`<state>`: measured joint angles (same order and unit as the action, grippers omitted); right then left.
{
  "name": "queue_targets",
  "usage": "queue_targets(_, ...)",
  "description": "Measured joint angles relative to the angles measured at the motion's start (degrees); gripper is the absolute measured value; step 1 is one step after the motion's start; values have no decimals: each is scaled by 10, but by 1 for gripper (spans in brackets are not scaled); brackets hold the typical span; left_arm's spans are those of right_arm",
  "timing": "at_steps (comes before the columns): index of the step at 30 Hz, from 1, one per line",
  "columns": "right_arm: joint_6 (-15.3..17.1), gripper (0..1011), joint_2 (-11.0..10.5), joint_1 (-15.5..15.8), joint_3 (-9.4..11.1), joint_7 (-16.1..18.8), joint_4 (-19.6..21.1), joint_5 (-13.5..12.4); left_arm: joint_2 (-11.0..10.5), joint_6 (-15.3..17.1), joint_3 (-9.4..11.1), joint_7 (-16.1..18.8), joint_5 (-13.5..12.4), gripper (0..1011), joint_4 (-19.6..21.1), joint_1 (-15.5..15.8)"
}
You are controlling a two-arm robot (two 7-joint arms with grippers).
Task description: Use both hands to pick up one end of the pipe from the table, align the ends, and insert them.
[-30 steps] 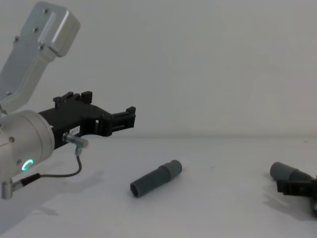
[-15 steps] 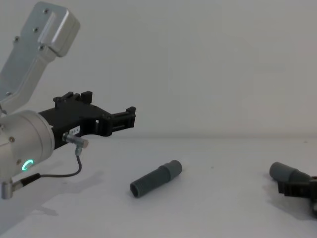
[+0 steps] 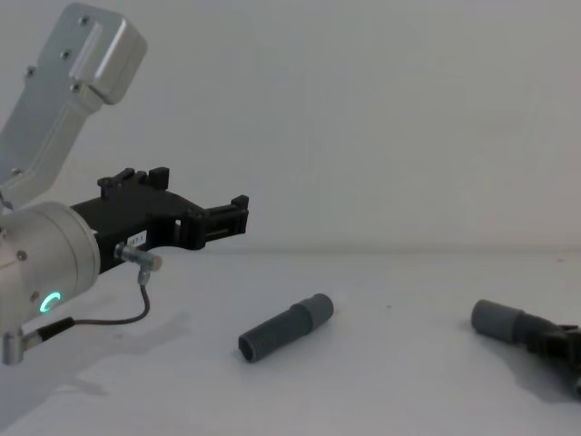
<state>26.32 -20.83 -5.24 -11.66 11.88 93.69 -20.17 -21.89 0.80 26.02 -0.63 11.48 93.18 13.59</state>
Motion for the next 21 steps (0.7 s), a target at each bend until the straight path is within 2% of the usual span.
queue_targets(1, 0, 342, 0, 0, 0, 0, 0, 0, 0, 0, 0, 0, 0, 1000, 0, 0)
queue_targets(4, 0, 249, 0, 0, 0, 0, 0, 0, 0, 1, 0, -1, 0, 1000, 0, 0)
queue_targets(10, 0, 249, 0, -1, 0, 1, -1, 0, -1, 14, 0, -15, 6, 1000, 1, 6)
queue_targets(17, 0, 248, 0, -1, 0, 1, -1, 1, -2, 51, 1, -47, 28, 1000, 5, 17)
queue_targets(21, 1, 248, 0, -1, 0, 1, -1, 1, -1, 85, 1, -68, 45, 1000, 7, 26)
